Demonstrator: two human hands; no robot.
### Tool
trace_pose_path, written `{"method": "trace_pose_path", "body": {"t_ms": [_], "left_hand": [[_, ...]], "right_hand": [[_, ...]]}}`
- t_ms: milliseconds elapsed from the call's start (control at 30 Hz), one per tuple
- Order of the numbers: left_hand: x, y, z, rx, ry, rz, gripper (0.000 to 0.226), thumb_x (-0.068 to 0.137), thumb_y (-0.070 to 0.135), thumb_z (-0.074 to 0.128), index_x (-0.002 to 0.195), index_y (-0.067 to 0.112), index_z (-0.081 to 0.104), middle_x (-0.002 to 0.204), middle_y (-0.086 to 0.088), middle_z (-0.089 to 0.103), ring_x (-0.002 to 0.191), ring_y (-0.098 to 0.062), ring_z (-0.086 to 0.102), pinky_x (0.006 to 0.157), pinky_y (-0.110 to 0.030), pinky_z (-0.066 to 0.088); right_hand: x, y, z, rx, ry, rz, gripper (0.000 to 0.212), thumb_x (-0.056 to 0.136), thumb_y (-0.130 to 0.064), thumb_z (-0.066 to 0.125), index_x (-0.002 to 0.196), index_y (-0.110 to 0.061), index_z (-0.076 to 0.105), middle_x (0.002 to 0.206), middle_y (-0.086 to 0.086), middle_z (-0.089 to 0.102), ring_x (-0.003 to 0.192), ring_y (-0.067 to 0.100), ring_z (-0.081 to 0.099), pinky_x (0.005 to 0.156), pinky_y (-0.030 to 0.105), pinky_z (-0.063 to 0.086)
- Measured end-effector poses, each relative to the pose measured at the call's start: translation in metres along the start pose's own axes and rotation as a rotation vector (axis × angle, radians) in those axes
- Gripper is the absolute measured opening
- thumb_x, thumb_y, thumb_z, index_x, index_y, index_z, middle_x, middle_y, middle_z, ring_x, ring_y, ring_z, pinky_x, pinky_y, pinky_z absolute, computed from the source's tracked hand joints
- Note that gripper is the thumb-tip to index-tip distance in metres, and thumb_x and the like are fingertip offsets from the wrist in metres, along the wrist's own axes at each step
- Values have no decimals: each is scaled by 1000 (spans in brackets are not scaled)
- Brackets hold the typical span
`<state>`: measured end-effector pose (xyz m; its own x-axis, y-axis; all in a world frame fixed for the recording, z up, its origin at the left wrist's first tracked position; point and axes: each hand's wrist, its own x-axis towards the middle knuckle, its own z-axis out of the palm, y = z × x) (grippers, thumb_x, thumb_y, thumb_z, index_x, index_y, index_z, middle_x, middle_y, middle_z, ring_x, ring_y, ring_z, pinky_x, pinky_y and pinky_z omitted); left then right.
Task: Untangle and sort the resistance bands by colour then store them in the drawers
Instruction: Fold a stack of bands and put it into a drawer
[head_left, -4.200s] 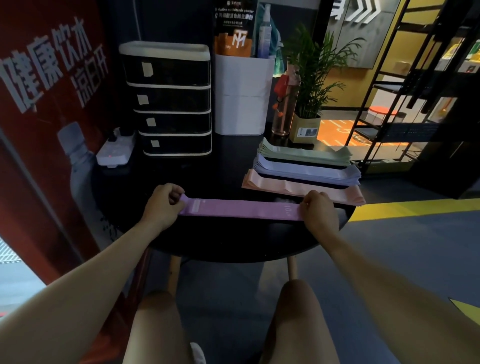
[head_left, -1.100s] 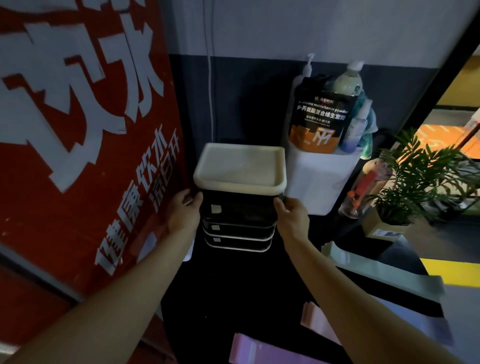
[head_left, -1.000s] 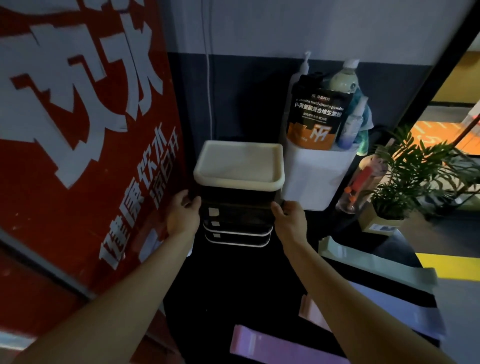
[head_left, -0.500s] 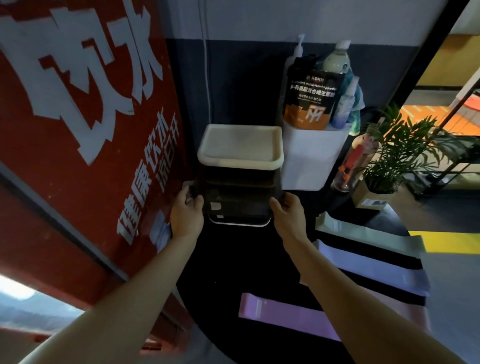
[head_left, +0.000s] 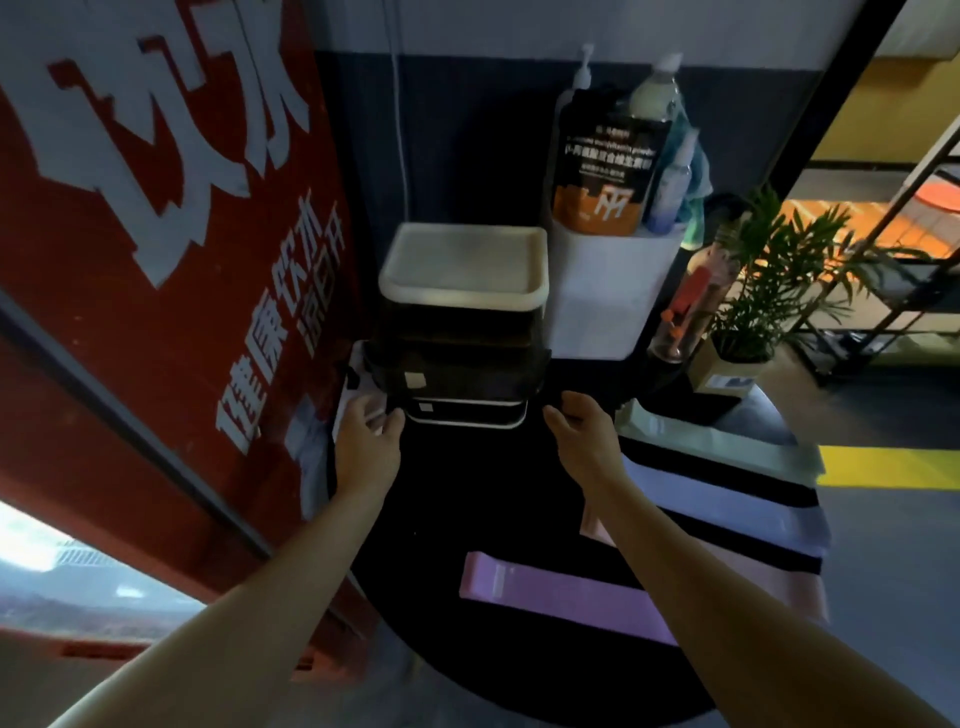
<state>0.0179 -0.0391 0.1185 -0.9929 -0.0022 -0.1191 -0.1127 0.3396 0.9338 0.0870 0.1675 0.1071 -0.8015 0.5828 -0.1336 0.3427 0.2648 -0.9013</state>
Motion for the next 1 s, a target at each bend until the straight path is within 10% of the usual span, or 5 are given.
{"method": "trace_pose_path", "body": {"t_ms": [267,567,1000], "left_hand": [[-58,-85,46,132,-259,-172,42,87,16,64,125,4,49,119,-7,52,114,-23,52,88,-29,41],[-95,-157,77,398,-235,-222,54,84,21,69,129,2,46,130,-17,50,115,-32,53,91,-32,41],[-83,-173,89,451,-261,-316,34,82,14,69,113,1,62,108,-17,65,104,-33,61,85,-33,48]], "right_hand": [[-46,91,0,-300,-116,59,12,89,-21,58,78,-25,57,84,8,52,64,12,48,55,19,33],[-99,166,-2,-533,-318,66,31,92,-19,57,122,-8,58,123,14,47,110,33,53,94,32,41],[-104,194,-10,-603,-337,-27,35,89,-11,56,124,-11,57,122,16,48,112,36,49,94,34,39]]}}
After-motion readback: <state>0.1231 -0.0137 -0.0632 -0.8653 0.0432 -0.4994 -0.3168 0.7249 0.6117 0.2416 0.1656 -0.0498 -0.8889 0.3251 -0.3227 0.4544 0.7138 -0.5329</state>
